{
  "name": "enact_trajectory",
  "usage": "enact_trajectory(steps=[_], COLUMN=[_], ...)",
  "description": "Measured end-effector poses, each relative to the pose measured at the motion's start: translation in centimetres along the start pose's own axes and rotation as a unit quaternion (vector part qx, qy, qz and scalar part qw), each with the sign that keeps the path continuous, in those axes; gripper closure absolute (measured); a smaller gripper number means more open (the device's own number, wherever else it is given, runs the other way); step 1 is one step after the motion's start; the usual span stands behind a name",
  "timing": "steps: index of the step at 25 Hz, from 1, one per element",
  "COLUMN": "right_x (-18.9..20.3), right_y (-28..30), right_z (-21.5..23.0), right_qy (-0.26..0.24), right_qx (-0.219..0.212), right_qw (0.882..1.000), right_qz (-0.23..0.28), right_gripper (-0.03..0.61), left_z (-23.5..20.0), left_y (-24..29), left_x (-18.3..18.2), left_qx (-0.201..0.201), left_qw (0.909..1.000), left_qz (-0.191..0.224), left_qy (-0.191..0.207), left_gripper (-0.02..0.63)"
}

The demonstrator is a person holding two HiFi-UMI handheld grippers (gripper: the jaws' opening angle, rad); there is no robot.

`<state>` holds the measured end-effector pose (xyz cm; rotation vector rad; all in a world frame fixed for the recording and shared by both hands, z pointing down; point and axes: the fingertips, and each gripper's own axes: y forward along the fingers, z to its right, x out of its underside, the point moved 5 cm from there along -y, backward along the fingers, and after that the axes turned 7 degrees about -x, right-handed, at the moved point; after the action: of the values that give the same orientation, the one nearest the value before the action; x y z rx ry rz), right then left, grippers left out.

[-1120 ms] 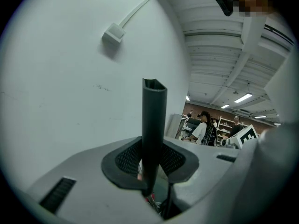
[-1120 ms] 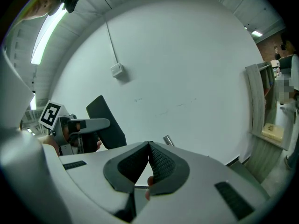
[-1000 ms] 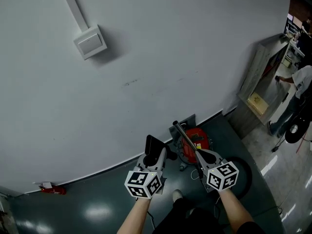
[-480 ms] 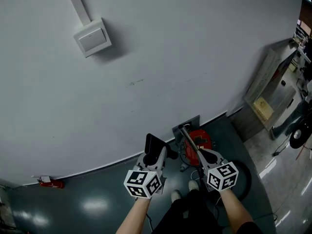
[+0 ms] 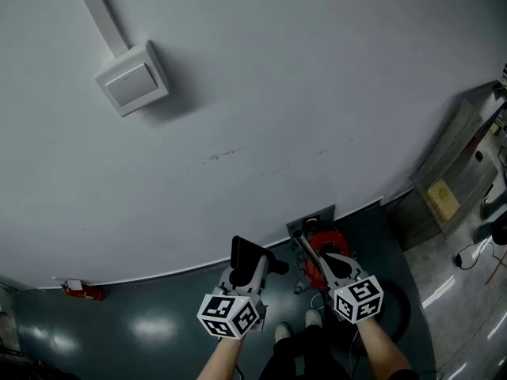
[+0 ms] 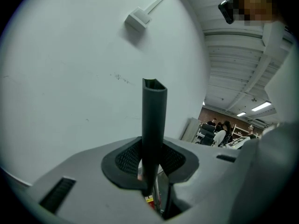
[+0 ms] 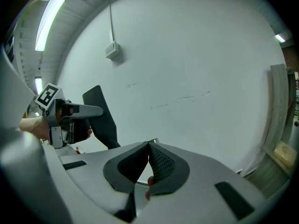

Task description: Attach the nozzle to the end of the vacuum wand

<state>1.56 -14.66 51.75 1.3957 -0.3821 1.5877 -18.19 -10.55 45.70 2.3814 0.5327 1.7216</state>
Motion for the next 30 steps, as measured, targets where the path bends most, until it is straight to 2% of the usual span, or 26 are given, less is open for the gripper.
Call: enact_trajectory(steps=[9,16,22,26,30], right_x=[0.5,2.7,4.9,5.9,6.8], right_y=[2.9,6.4,9.1,10.6,11.8], right_z=[2.0,2.9,3.4,3.5,3.8], right_qy=[-0.042,-0.071,-0.099,-0.137,-0.148], right_qx=[-0.025,-0.047,-0.062,-0.068,-0.065], right_qw=[0.999,0.994,0.988,0.979,0.974], right_qz=[-0.019,-0.066,-0.105,-0.137,-0.157], right_gripper=[0.554,0.453,0.412,0.387,0.387], left_z=[-0.9,-1.1,-1.4,-1.8,-2.1], left_y=[1.6,2.2,2.2,2.2,2.2], left_x=[-0.8,-2.0,-1.8,-1.4,-1.2], left_qx=[-0.021,-0.023,-0.029,-0.034,-0.037], left_qw=[0.9997,0.9996,0.9994,0.9993,0.9992], left_qz=[0.008,0.018,0.016,0.015,0.014], left_qy=[-0.003,0.006,0.008,0.004,0.002], left_gripper=[0.528,0.528,0.528,0.528,0.528])
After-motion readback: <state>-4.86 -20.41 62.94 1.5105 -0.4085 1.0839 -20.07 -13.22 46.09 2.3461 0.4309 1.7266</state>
